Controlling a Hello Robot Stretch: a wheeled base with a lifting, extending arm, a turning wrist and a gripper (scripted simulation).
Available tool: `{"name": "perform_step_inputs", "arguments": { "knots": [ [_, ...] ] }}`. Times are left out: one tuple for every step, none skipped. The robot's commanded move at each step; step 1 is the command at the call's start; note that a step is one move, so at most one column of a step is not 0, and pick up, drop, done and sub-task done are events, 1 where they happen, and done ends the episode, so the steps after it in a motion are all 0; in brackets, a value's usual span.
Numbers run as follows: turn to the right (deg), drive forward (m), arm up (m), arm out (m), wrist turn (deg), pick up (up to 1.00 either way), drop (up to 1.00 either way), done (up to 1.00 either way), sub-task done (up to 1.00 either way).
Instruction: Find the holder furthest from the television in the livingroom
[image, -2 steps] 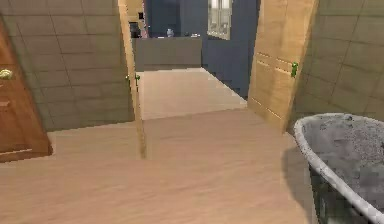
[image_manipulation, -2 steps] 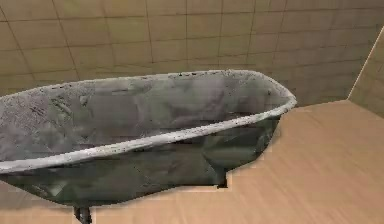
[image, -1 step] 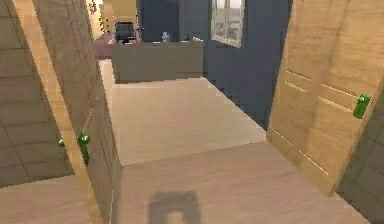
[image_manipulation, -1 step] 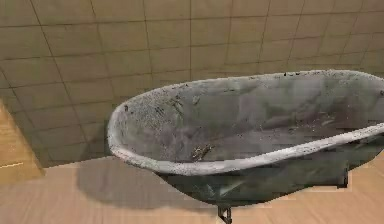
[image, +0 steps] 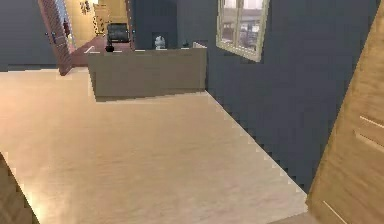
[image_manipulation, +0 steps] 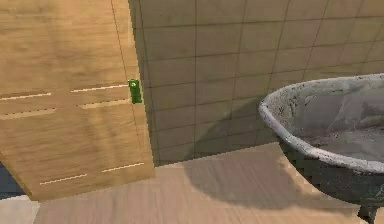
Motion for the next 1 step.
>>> {"name": "perform_step_inputs", "arguments": {
  "knots": [
    [3.0,0.00,0.00,0.00,0.0,0.00,0.00,0.00,0.00]
  ]
}}
